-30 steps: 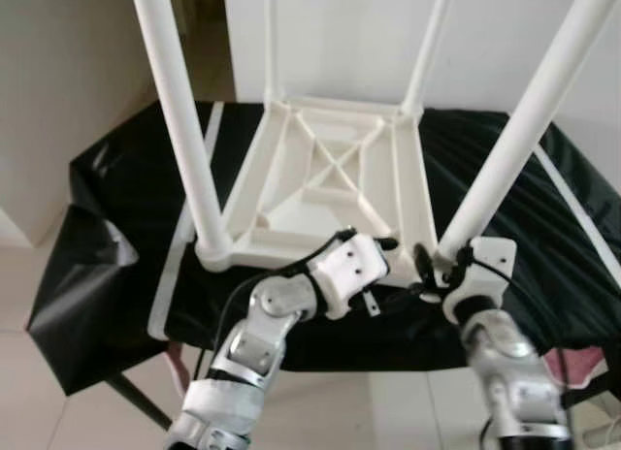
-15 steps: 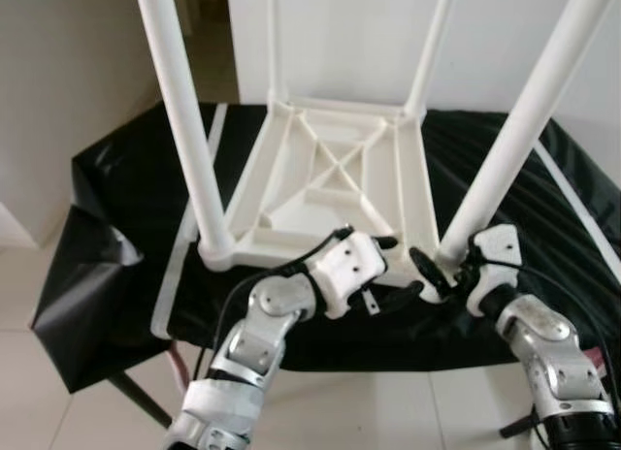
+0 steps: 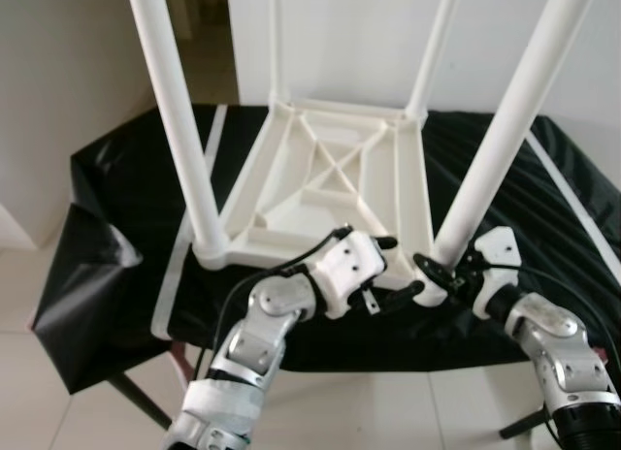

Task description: Building children table

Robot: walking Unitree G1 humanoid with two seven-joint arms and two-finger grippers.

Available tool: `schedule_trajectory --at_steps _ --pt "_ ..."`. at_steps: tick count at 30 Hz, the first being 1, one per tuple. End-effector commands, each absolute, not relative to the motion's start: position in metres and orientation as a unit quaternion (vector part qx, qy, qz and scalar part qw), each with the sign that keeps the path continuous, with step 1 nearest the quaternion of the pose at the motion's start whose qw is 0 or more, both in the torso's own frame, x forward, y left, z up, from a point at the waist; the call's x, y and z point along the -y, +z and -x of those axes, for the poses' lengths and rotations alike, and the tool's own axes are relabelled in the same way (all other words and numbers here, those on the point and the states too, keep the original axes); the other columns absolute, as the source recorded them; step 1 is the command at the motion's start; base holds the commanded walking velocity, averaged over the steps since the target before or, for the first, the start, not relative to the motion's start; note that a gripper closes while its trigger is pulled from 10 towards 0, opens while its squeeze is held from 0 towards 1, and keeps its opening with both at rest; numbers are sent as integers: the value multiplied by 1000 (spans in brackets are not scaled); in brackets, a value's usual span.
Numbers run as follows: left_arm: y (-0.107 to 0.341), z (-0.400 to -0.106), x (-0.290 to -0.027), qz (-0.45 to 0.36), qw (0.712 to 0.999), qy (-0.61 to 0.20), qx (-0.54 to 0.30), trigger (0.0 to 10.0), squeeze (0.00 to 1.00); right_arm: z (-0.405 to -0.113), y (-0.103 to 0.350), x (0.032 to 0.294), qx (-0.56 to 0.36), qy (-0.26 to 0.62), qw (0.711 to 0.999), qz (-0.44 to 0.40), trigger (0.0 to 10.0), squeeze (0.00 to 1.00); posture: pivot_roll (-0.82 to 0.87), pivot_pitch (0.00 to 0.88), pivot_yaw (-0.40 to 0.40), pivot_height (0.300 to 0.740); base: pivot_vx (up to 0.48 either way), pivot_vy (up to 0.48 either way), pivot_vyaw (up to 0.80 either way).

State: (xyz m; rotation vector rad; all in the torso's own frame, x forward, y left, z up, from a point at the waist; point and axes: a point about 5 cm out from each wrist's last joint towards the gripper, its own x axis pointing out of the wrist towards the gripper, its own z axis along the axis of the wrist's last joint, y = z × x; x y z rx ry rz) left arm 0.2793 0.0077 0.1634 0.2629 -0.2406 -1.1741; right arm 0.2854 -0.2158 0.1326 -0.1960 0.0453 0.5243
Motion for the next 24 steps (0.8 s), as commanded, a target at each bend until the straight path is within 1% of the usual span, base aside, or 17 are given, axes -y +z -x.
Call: schedule_trajectory --at_steps 1,8,10,11,19,20,21,22,24 --pt "167 -281 -8 -117 835 -525 118 10000 0 -282 117 213 -59 268 957 93 10000 0 -49 0 -25 740 0 0 0" --pt "165 -279 -7 -115 834 -527 117 10000 0 -280 117 208 -59 248 964 73 10000 0 -51 1 -27 740 0 0 0" --pt "164 -278 -7 -114 834 -528 116 10000 0 -281 114 208 -67 217 971 81 10000 0 -53 1 -26 740 0 0 0" --pt "164 -278 -8 -113 833 -529 114 10000 0 -280 111 203 -70 195 975 80 10000 0 -57 0 -27 740 0 0 0" --pt "163 -276 -7 -112 832 -532 113 10000 0 -278 105 198 -79 141 984 69 10000 0 -63 2 -24 740 0 0 0" --pt "163 -276 -6 -111 831 -533 112 10000 0 -278 104 198 -85 122 987 64 10000 0 -65 5 -23 740 0 0 0" --pt "162 -275 -6 -110 830 -535 111 10000 0 -278 101 197 -90 84 991 57 10000 0 -67 5 -22 740 0 0 0" --pt "162 -275 -6 -110 830 -535 111 10000 0 -278 101 197 -90 84 991 57 10000 0 -67 5 -22 740 0 0 0" --pt "162 -275 -6 -110 830 -536 111 10000 0 -278 100 195 -96 56 993 48 10000 0 -69 5 -22 740 0 0 0"
